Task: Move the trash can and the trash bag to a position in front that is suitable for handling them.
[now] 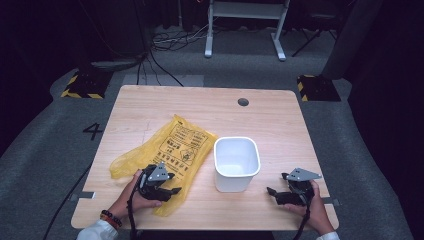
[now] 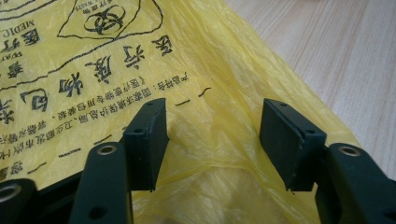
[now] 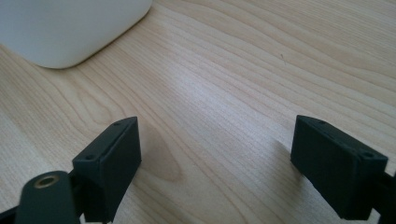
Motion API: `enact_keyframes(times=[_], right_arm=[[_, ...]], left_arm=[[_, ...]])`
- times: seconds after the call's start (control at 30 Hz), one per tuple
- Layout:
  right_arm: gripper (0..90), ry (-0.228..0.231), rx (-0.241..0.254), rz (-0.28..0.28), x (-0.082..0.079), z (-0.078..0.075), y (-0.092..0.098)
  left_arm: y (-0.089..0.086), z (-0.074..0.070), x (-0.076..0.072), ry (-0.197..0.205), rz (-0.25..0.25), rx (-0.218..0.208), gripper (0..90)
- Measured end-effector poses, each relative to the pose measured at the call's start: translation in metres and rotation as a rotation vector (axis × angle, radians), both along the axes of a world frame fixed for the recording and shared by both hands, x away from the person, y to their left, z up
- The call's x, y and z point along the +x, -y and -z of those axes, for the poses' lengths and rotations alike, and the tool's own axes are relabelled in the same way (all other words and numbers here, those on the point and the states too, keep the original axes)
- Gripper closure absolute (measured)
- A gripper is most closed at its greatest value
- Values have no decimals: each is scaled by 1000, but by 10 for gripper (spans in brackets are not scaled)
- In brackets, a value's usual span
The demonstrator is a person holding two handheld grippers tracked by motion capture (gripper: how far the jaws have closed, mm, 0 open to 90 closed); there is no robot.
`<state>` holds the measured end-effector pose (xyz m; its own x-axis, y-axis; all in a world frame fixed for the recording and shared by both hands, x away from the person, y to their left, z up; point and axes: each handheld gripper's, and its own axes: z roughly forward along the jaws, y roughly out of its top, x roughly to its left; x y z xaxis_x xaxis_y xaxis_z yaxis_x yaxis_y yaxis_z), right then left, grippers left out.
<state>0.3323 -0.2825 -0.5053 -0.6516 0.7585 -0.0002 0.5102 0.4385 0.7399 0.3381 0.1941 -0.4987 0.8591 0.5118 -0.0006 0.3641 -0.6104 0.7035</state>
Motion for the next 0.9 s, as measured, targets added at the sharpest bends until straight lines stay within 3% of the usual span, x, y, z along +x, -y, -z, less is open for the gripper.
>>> enact_keyframes(times=[0.1,0.37,0.53,0.63,0.67,0.7,0.8,0.87,0.9], right_arm=[[162,0,0,0,0,0,0],[162,0,0,0,0,0,0],[162,0,0,0,0,0,0],[162,0,0,0,0,0,0],[162,0,0,0,0,0,0],[162,0,0,0,0,0,0],[162,0,0,0,0,0,0],[162,0,0,0,0,0,0],[162,0,0,0,0,0,0]], left_arm=[[0,0,8,1,29,0,425],[4,1,27,6,40,-7,390],[8,-2,36,36,-11,32,322],[10,-13,31,64,-35,15,288],[11,-19,27,93,-35,14,287],[13,-26,22,116,-25,-3,287],[21,-41,9,133,-11,-54,292],[32,-41,3,127,-58,-5,311],[41,-37,-1,101,-103,49,334]])
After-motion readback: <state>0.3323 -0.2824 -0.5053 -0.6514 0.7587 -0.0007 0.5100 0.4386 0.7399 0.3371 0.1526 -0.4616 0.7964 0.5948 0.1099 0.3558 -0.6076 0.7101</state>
